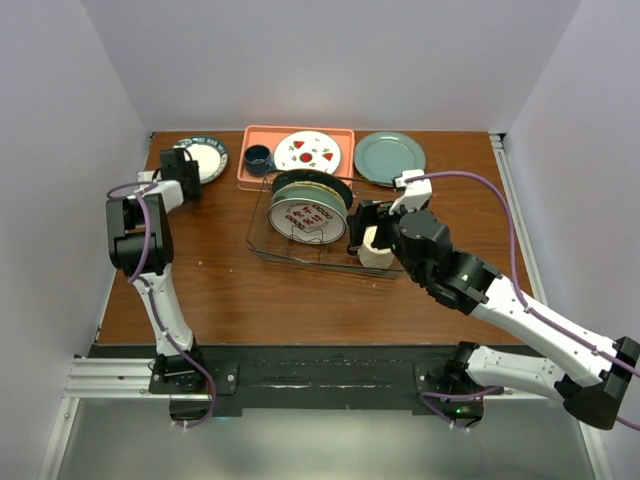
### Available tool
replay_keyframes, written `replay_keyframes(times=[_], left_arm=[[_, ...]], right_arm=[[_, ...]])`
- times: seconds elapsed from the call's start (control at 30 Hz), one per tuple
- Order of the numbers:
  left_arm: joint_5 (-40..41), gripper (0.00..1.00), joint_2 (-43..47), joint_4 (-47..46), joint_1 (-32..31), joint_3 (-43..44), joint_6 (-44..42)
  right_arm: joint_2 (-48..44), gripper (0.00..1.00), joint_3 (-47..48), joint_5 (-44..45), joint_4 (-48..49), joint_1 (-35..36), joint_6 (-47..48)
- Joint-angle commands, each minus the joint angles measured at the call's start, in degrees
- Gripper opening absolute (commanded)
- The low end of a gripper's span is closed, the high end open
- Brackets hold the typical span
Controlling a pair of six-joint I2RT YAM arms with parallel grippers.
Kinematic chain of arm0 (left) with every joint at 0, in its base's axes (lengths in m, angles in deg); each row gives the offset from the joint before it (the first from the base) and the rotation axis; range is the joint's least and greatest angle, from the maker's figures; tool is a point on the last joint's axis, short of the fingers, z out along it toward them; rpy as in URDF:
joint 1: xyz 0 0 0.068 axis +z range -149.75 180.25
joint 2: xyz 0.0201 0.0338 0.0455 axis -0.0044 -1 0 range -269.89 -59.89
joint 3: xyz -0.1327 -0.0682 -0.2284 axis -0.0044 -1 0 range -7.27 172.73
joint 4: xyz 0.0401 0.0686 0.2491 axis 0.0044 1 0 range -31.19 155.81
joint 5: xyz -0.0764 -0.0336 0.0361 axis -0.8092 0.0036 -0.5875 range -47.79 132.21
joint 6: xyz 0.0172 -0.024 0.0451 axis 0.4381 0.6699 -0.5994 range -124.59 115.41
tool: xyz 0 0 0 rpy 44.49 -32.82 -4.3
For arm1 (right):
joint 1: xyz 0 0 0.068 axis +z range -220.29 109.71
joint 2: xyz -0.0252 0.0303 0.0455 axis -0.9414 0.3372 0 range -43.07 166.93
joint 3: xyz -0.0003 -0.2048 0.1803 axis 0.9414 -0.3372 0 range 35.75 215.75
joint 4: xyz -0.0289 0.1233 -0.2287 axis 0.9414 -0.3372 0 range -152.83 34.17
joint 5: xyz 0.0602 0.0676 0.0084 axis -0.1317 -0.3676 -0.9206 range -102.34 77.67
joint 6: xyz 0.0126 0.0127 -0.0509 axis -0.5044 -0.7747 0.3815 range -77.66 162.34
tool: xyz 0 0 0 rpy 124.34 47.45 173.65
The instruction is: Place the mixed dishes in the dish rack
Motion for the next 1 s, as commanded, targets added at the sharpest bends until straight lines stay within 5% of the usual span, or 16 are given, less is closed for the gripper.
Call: replay_keyframes(times=[0.0, 0.17, 0.8, 0.97], left_arm=[[3.41, 0.58, -1.14, 5.72, 0.52, 3.99, 1.23], [4.02, 0.48, -1.23, 5.81, 0.52, 4.34, 0.44], [1.56, 0.38, -8.43, 7.57, 0.78, 13.84, -2.81], [2.61, 0.12, -8.26, 7.48, 0.70, 14.10, -4.04]], right_arm=[[-1.86, 0.98, -0.21, 2.85, 2.90, -0.33, 0.33], [-2.47, 0.98, -0.30, 3.12, 2.81, -0.33, 0.33], [-4.50, 0.97, -0.91, 6.90, 2.55, -0.33, 1.91], [-4.59, 0.98, -1.09, 7.07, 2.72, -0.33, 2.09]])
